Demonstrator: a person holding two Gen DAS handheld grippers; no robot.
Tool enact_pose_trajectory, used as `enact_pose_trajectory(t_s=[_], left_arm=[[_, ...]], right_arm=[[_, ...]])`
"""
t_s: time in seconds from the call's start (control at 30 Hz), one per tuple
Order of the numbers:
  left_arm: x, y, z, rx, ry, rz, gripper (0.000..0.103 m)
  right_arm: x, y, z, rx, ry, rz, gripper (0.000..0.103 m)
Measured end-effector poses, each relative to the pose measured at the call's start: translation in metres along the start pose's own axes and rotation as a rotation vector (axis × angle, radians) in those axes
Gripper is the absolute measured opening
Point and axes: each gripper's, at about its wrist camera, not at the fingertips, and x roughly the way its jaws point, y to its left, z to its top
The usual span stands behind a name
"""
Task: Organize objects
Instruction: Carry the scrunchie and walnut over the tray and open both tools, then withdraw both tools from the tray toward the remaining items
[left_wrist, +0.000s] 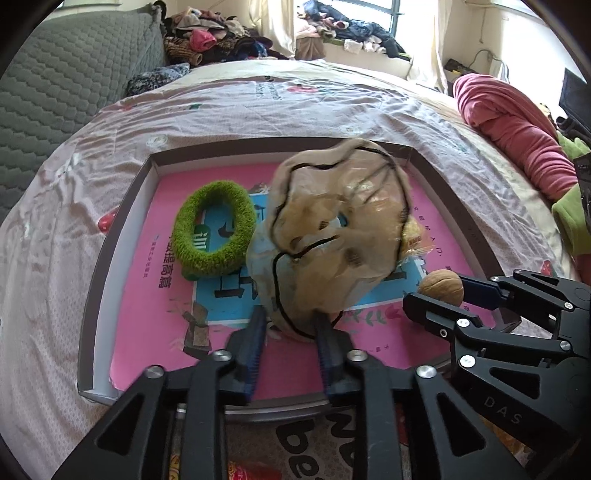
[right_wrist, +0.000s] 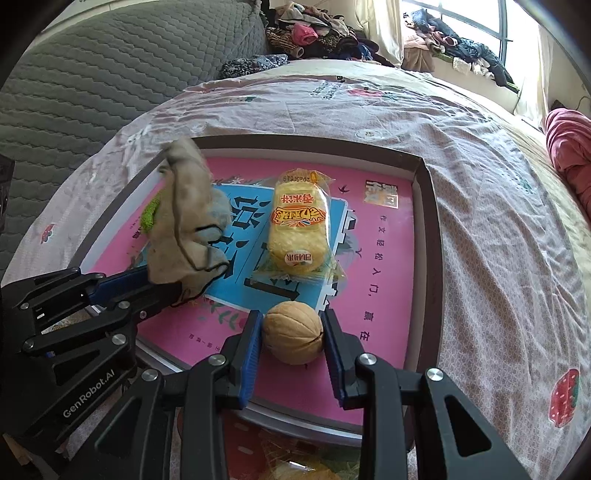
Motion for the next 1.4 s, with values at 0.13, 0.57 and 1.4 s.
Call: enact_pose_trajectory(t_s=[0.13, 0.57, 1.4], left_arm=[[-0.004, 0.003, 0.0, -0.012, -0.003, 0.003, 0.046], [-0.031, 0.018, -0.002, -0.039, -0.023, 0.024, 0.074], [-0.17, 0.025, -0.003, -0.04, -0.173, 0.091, 0.1]], right_arm=[[-0.002, 0.002, 0.001, -0.006, 0.004, -0.013, 0.035], [-0.026, 0.005, 0.009, -0.006, -0.007, -0.047, 0.054], [-0.17, 0.042, 0.01, -0.013, -0.173, -0.083, 0.081]])
